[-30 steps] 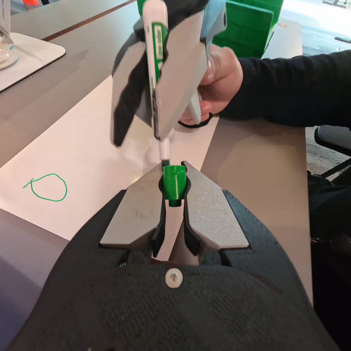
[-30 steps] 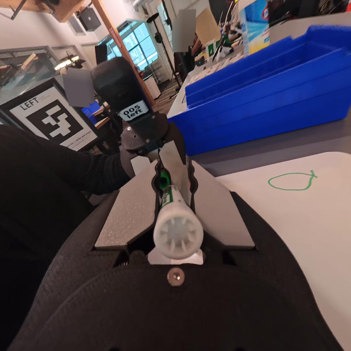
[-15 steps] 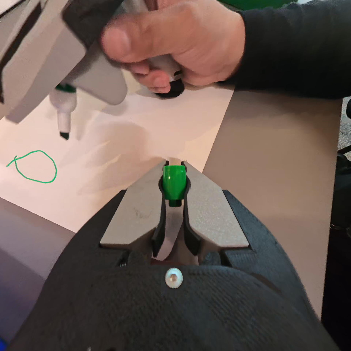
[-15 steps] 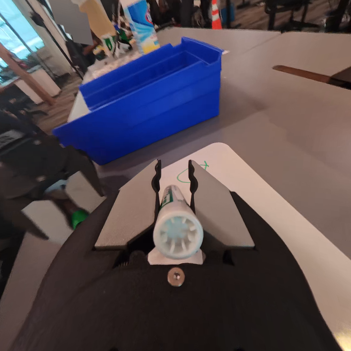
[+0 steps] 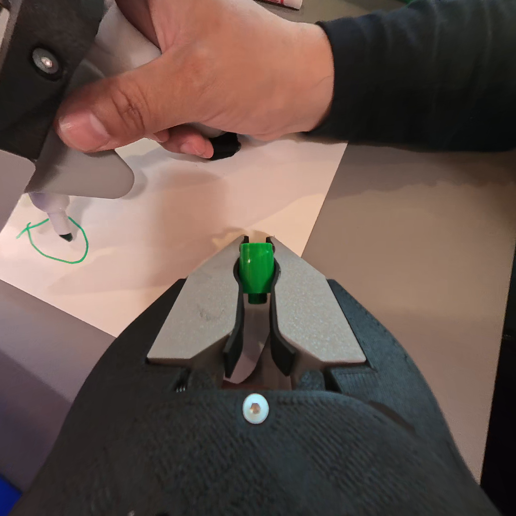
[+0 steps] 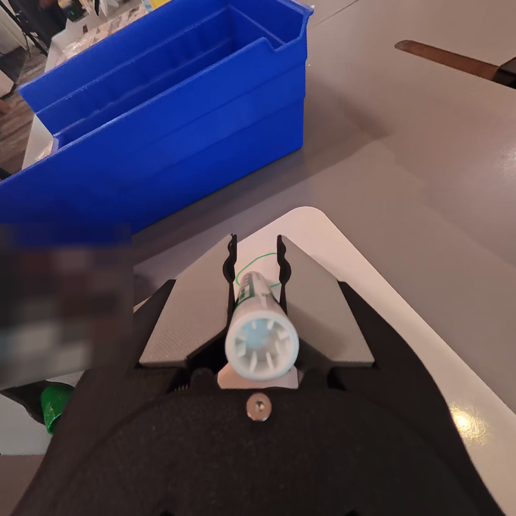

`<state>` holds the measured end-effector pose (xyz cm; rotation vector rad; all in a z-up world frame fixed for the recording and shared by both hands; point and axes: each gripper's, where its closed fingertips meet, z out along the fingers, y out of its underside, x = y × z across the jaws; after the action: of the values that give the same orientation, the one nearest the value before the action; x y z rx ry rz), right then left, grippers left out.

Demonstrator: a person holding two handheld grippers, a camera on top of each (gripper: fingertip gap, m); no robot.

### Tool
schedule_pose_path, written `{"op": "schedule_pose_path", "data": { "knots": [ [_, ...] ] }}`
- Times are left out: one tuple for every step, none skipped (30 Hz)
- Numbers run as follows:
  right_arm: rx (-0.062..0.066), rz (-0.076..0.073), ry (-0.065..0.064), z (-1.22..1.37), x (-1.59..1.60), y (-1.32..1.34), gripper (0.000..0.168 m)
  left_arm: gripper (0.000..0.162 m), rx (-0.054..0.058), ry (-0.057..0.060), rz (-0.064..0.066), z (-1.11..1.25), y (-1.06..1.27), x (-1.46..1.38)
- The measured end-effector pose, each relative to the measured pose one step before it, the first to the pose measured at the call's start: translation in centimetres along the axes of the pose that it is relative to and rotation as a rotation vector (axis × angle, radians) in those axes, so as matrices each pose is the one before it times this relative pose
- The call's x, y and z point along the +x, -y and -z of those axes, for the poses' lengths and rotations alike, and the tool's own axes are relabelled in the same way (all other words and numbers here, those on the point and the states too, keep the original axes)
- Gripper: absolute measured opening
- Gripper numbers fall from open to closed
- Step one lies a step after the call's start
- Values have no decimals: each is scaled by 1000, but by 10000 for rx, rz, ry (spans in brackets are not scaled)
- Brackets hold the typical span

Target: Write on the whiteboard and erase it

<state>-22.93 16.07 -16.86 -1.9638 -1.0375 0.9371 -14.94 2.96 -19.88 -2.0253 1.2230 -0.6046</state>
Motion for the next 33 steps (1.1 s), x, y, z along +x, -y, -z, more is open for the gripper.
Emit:
{"op": "schedule_pose_path", "data": {
  "knots": [
    [-142, 20, -29, -50, 46, -197, 27, 10, 19, -2, 37, 19, 29, -38],
    [-105, 70, -73, -26, 81, -157, 27, 10, 9, -7, 27, 2, 9, -20],
    [-25, 88, -81, 4, 57, -37, 27, 10, -9, 0, 1, -10, -11, -4],
    [-22, 45, -16, -29, -19, -25, 27, 10, -26, 4, -13, -29, -23, 6],
    [-72, 10, 6, -73, -25, -79, 27, 10, -5, 9, -13, -14, -6, -3],
    [-25, -5, -12, -41, 23, -19, 27, 10, 0, -3, 4, -10, 9, 3],
    [-23, -12, -18, -15, 30, -33, 27, 10, 2, -2, 9, -1, 3, -13],
    [-49, -18, -16, -23, 50, -69, 27, 10, 0, 1, 0, -7, 5, 3],
    [-49, 1, 1, -13, 4, -85, 27, 10, 0, -2, 2, -7, -7, 3],
    [-58, 33, 4, 11, -8, -93, 27, 10, 1, 2, 6, -4, 4, -7],
    [-70, 34, -12, 14, 2, -135, 27, 10, 1, 2, 4, -4, 4, -9],
    [-52, 16, -13, 23, -3, -110, 27, 10, 0, 2, 0, -7, 6, 2],
    [-40, 15, 4, 35, -21, -93, 27, 10, 1, 2, -1, 0, 1, -4],
    [-61, 16, 9, 31, -27, -134, 27, 10, 0, 4, -5, -4, 2, 4],
    [-66, 14, -6, 42, -4, -145, 27, 10, 0, 3, -5, -4, 3, 6],
    [-68, 12, -3, 64, -18, -164, 27, 10, 0, 7, -3, -14, -2, -8],
    [-69, 14, 2, 74, -29, -175, 27, 10, -1, 1, -8, -3, 2, 6],
    [-30, 6, -1, 103, -17, -120, 27, 10, 1, -2, -10, -4, 4, 9],
    [-7, -21, 14, 140, -18, -90, 26, 10, 3, 0, -2, -6, 7, 12],
    [-24, -40, 16, 127, 8, -96, 26, 10, 3, -2, 0, -9, 10, 8],
    [-29, -48, 29, 112, 0, -98, 27, 10, 1, -5, -2, -1, 1, 6],
    [-12, -48, 52, 114, -15, -79, 26, 10, 0, 1, 4, -4, 4, -8],
    [-30, -40, 52, 95, -26, -111, 26, 10, 5, 0, 8, -7, 10, -3],
    [-34, -35, 16, 109, 14, -129, 27, 10, 10, -7, 12, 10, 13, 0],
    [-33, -41, 10, 109, 19, -128, 27, 10, 14, 0, 10, 0, 25, -6],
    [-8, -32, 18, 85, 2, -94, 27, 10, 7, -4, -4, -2, 7, 11],
    [-36, -26, 19, 68, 5, -130, 27, 10, -23, 13, -19, -7, -40, -15],
    [-50, -29, 14, 45, 9, -138, 27, 10, -20, 19, -3, -23, -23, -25],
    [-48, -38, 19, 30, -5, -139, 27, 10, 10, -4, 9, 10, 14, -6],
    [-49, -19, 24, 34, -31, -141, 27, 10, 17, -7, 13, 5, 23, 2],
    [-56, 3, 23, 37, -60, -153, 26, 10, 17, 0, 14, 12, 17, -13],
    [-48, -2, 9, 33, -52, -146, 26, 10, 6, 0, 8, 6, 1, -13],
    [-33, 1, 9, 36, -64, -115, 26, 10, -11, 7, 4, 5, -26, -20]
  ]
}}
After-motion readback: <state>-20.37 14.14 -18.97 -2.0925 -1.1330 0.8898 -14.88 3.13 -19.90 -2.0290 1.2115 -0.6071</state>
